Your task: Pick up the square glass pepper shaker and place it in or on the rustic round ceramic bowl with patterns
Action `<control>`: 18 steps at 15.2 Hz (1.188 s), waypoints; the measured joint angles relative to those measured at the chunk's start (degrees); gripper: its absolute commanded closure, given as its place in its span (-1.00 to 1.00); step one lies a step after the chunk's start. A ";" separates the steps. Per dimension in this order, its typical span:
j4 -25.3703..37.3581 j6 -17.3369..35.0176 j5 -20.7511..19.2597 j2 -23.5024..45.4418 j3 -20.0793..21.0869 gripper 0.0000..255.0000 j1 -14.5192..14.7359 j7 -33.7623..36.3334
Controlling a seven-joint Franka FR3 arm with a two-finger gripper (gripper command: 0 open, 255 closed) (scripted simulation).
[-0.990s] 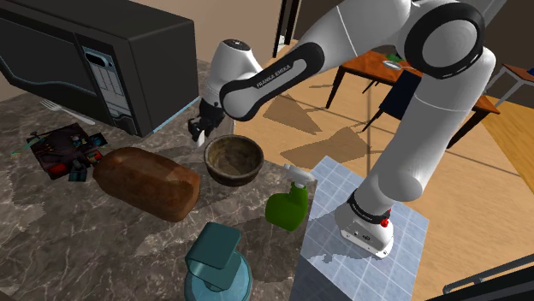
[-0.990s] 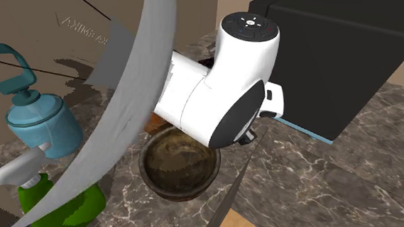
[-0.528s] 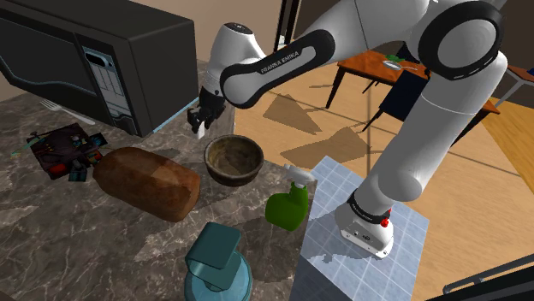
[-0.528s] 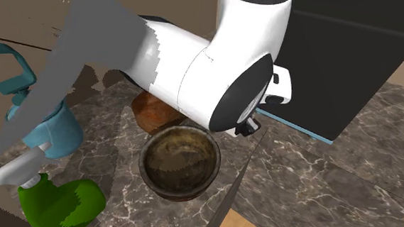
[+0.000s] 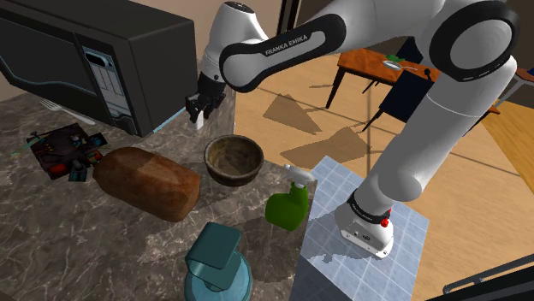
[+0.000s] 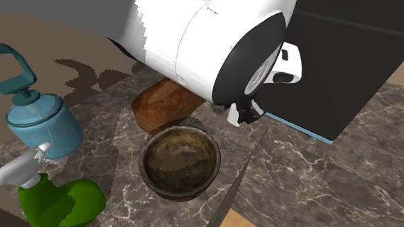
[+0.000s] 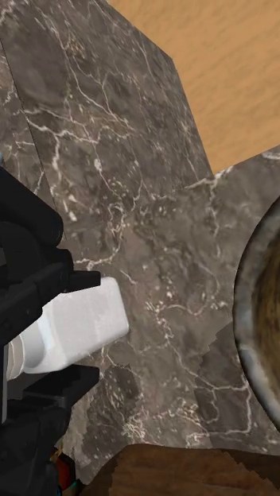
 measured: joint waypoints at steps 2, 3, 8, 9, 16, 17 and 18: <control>0.69 -1.30 0.19 -0.62 -0.05 1.00 -0.09 -0.13; 1.28 -2.09 0.17 -0.84 -0.04 1.00 -0.07 0.00; 3.25 -5.79 0.60 -2.62 -0.13 1.00 -0.20 -0.10; 3.73 -6.59 0.62 -2.97 -0.10 1.00 -0.16 0.06; 1.32 -9.24 2.26 -8.21 0.05 1.00 0.15 -0.01; -1.12 -8.89 2.99 -10.39 0.23 1.00 0.47 0.06; -3.17 -9.08 3.76 -12.69 0.29 1.00 0.78 0.00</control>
